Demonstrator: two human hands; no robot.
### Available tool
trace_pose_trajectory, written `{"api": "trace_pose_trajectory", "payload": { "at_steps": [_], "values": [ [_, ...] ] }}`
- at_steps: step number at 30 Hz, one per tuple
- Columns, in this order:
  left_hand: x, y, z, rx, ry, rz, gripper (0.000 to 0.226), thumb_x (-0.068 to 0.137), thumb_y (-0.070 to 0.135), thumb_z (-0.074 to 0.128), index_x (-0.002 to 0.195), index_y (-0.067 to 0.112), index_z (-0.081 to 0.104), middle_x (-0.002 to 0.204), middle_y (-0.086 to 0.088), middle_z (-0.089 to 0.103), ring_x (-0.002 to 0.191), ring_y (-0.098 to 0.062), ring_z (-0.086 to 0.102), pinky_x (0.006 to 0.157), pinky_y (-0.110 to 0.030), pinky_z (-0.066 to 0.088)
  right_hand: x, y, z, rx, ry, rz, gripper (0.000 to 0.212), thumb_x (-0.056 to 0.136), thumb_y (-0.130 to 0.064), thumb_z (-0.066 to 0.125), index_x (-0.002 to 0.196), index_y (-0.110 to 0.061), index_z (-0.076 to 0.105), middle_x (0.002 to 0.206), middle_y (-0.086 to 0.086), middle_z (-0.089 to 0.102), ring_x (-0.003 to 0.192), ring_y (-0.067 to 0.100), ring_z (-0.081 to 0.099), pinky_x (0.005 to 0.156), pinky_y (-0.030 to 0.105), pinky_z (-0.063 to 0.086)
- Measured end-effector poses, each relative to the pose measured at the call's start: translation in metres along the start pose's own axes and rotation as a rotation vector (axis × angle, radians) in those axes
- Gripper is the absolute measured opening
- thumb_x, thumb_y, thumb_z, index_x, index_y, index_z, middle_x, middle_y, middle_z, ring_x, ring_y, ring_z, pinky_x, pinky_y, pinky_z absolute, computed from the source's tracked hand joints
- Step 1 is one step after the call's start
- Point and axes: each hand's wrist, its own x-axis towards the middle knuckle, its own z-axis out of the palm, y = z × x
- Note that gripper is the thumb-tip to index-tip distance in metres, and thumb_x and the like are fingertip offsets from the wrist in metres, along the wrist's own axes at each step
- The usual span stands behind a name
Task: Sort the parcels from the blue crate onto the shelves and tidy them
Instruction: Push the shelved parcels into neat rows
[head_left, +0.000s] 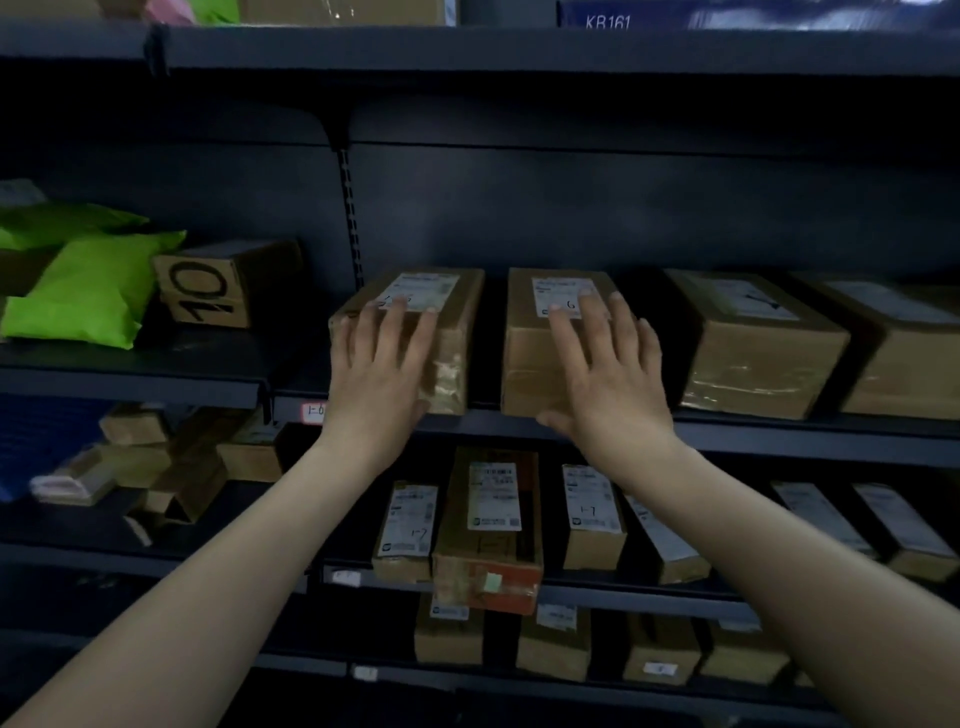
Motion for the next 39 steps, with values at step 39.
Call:
{"api": "trace_pose_trajectory", "payload": {
  "at_steps": [39],
  "values": [
    [0.074,-0.023,0.072,0.027,-0.002,0.034,0.086,0.060,0.016,0.083,0.134,0.011,0.040,0.126,-0.020,0.050,0.115,-0.042,0.046,0.093,-0.062,0.036,0.080,0.013,0.059,-0.088,-0.022,0.051,0.098,0.085,-0.035,0.068,0.155,-0.019,0.002,0.156,0.019,0.017,0.144,0.040,0.014,0.115,0.055,0.002]
  ]
}}
